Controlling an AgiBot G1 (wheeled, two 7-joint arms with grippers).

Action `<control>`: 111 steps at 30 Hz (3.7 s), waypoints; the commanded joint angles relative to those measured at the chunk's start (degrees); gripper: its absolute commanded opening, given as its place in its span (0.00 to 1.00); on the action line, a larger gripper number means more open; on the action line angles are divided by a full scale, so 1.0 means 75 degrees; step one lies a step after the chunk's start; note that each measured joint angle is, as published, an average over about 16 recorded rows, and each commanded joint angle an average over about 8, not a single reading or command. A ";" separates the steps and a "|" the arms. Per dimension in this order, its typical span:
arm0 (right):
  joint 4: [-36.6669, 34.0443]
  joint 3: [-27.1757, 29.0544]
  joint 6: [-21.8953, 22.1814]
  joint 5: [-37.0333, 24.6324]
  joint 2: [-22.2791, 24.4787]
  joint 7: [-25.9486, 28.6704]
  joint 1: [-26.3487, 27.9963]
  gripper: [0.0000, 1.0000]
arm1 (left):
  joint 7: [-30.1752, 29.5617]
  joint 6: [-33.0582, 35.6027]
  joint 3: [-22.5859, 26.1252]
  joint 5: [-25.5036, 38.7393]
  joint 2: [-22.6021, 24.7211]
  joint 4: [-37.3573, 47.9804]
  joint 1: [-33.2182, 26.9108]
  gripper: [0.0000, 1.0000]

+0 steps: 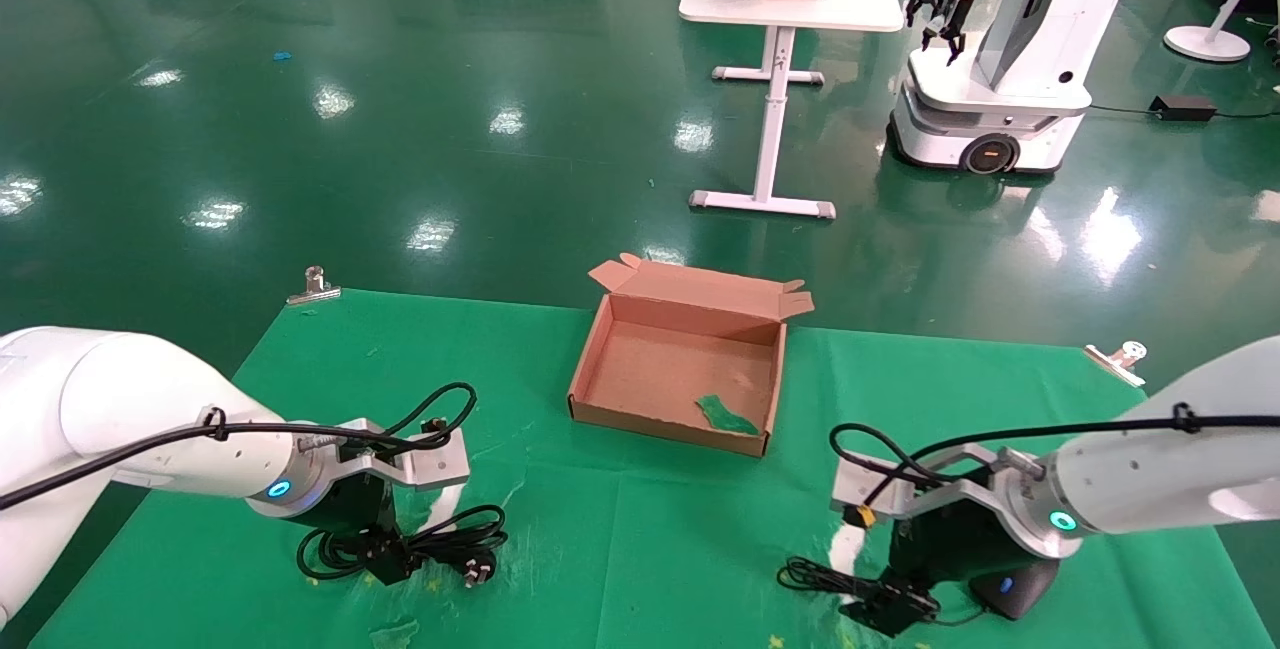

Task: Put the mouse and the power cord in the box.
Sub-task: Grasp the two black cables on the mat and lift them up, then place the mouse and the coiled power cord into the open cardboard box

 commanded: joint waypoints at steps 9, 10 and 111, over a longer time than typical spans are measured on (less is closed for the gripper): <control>-0.0921 -0.0117 0.0316 -0.0235 -0.0436 -0.0276 0.0208 0.82 | 0.0009 -0.0005 -0.0001 -0.0002 0.0004 0.0017 -0.0003 0.56; -0.0969 -0.0124 0.0329 -0.0252 -0.0460 -0.0285 0.0225 0.69 | 0.0010 -0.0006 -0.0001 -0.0002 0.0004 0.0018 -0.0002 0.43; 0.2117 0.0358 0.0157 -0.0757 0.1296 0.1740 0.1835 0.00 | 0.1444 -0.3855 0.1111 -0.1035 0.1420 -0.1748 -0.0030 0.00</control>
